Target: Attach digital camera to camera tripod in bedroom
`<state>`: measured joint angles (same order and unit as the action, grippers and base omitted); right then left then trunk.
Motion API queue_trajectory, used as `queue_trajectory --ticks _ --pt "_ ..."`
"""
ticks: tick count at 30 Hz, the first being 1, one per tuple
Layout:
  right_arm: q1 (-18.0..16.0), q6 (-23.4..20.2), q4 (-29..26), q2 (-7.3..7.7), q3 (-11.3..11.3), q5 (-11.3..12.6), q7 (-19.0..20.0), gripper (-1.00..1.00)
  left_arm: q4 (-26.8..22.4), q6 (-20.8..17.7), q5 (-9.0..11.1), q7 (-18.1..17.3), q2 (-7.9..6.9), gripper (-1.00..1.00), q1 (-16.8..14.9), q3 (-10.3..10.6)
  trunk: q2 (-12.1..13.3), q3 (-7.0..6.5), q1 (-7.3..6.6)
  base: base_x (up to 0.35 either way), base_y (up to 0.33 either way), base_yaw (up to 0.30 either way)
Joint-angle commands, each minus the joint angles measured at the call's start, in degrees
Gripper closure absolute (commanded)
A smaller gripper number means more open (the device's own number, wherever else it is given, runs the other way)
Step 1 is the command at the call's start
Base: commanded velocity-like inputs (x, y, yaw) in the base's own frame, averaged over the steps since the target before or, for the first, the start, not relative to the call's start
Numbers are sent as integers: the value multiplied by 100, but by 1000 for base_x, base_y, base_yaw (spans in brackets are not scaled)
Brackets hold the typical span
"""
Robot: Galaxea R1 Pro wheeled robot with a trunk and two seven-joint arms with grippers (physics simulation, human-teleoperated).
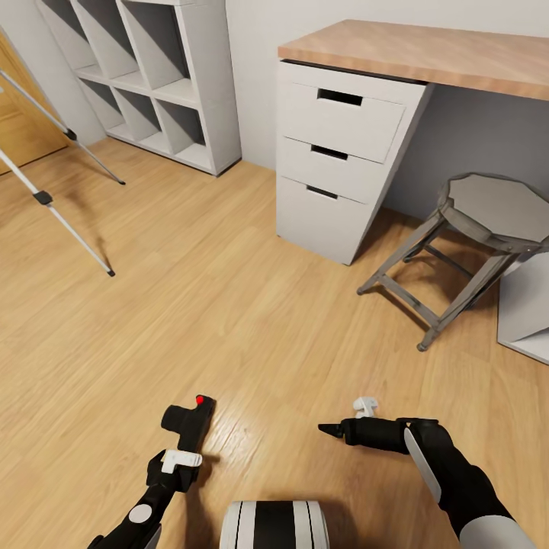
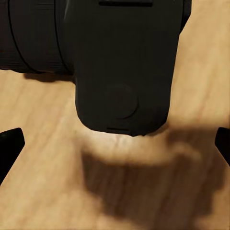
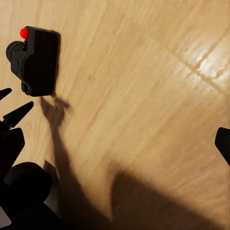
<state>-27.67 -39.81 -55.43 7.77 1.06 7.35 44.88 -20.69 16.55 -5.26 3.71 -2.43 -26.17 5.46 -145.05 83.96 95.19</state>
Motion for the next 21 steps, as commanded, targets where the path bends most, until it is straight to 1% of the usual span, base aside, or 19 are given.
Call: queue_trajectory --ticks 1,8,15,21 --pt "-2 -44 -3 5 13 56 -22 -100 3 15 -55 40 -4 -100 -2 25 -1 3 -1 60 0 0" --pt "-2 -42 -3 5 16 56 -15 -100 3 15 -72 42 -4 -100 -2 25 -1 3 -1 151 0 0" --pt "-2 -43 -3 3 17 56 -22 -100 2 15 -76 42 -4 -100 -2 25 -1 3 -1 24 0 0" --pt "-2 -36 -3 -3 18 64 -31 -100 37 15 -12 42 -4 -100 -2 25 -1 3 -1 1 0 0"
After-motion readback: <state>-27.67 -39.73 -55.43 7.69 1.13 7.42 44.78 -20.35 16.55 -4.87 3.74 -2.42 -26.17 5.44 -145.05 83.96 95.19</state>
